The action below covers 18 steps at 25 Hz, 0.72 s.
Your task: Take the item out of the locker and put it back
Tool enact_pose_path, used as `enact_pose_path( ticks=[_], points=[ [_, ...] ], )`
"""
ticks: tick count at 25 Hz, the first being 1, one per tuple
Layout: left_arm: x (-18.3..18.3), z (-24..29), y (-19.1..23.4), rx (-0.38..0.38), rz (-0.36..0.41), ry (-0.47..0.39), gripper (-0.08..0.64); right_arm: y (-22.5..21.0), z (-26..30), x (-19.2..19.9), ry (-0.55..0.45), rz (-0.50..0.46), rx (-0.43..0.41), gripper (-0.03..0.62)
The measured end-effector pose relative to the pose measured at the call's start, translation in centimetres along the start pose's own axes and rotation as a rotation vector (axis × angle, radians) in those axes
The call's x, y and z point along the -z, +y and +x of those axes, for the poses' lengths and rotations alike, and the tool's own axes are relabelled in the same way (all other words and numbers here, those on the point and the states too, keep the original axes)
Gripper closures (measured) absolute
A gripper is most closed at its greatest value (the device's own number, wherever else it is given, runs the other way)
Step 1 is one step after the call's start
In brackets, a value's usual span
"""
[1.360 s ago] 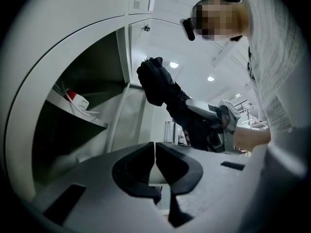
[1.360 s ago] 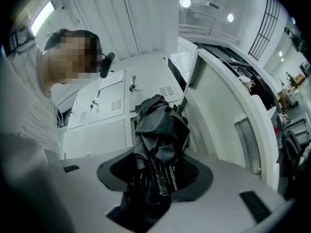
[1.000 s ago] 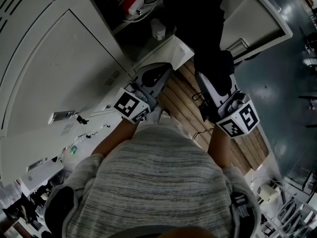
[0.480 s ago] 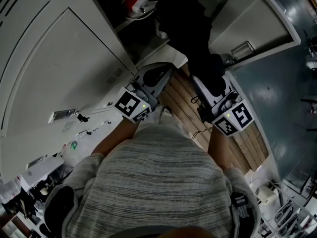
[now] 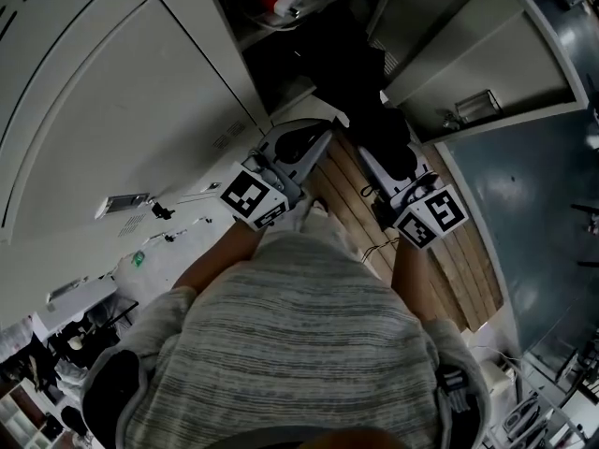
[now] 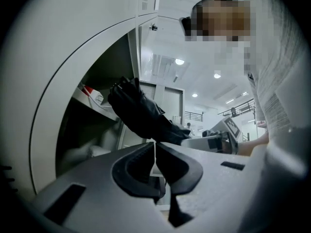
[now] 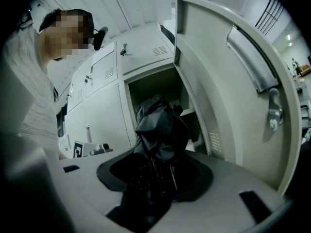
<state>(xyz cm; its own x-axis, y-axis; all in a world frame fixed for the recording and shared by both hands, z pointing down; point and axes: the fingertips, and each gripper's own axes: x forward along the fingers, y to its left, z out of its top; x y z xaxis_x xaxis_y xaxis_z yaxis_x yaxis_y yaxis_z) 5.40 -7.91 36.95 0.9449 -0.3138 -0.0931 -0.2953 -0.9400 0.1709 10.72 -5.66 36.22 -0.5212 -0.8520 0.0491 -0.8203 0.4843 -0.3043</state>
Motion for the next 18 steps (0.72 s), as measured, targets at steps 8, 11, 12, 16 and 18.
enact_pose_path(
  ticks=[8,11,12,16,18],
  points=[
    [0.7,-1.4,0.7,-0.034,-0.009,0.01,0.548,-0.7,1.4,4.5,0.108,0.005,-0.008,0.385],
    [0.9,-1.8,0.9,-0.044,-0.008,0.011,0.548,-1.0,2.3,5.9,0.15,0.004,-0.011,0.385],
    [0.9,-1.9,1.0,-0.045,-0.008,0.012,0.548,-1.2,2.7,6.4,0.163,0.003,-0.012,0.385],
    [1.0,-2.3,1.1,-0.056,-0.008,0.012,0.548,-1.8,5.0,7.9,0.223,-0.007,-0.02,0.385],
    [1.0,-2.5,1.2,-0.064,-0.007,0.013,0.548,-2.0,6.4,8.5,0.248,-0.014,-0.026,0.385]
  ],
)
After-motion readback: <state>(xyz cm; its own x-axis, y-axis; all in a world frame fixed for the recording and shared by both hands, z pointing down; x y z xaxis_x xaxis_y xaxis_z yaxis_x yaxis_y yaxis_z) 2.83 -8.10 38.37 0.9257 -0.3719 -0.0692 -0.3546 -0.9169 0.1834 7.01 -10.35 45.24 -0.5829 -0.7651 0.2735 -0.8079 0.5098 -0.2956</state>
